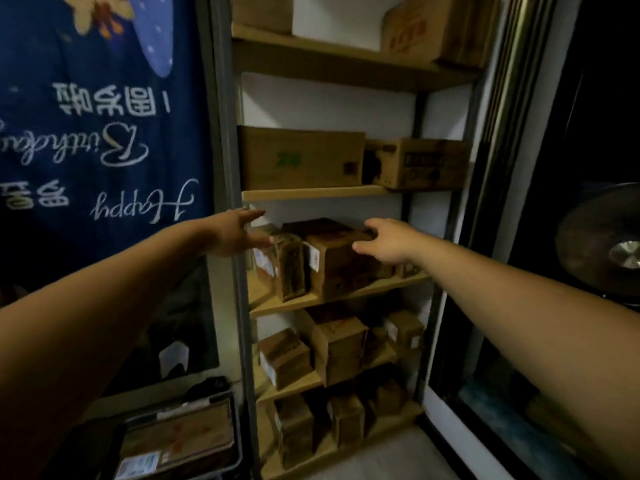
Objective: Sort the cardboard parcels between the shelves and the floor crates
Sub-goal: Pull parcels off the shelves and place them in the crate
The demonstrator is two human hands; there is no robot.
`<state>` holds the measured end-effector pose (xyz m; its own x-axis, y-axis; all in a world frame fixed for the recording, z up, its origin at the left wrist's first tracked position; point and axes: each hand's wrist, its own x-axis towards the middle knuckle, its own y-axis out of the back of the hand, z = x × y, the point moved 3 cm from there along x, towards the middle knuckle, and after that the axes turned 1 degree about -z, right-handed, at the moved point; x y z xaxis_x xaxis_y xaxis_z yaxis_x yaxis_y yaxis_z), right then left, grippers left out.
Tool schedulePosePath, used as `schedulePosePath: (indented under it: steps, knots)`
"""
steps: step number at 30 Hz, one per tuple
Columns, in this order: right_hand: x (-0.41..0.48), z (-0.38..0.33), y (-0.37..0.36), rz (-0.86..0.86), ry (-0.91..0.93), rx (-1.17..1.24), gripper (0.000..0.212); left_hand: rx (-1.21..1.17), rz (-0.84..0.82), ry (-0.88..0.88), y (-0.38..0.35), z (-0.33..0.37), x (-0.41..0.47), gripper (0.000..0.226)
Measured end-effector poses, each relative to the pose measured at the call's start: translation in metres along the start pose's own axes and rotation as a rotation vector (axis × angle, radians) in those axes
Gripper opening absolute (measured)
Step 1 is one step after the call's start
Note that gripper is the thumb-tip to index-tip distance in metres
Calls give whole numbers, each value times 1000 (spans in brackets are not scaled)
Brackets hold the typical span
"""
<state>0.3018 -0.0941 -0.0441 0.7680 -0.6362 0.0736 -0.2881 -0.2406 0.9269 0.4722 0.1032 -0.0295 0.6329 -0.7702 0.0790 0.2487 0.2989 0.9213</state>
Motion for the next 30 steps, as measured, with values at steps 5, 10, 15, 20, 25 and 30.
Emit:
schedulePosePath:
  steps: [5,10,15,20,25,30]
  knots:
    - [15,59,69,101,6,-6,77,29,76,-49,13,80,37,80]
    - [35,99,113,190,19,-4,73,94,103,-74,17,134,74,82]
    - [82,123,140,253,38,10,68,126,167,-150,32,166,127,81]
    - [145,135,171,293,36,14,63,131,245,-264,55,199,189,77]
    - [197,145,216,410,12,-40,73,136,300,-337,76,234,254,79]
    - [246,172,255,490,24,-21,73,151,344,-365,84,274,309,80]
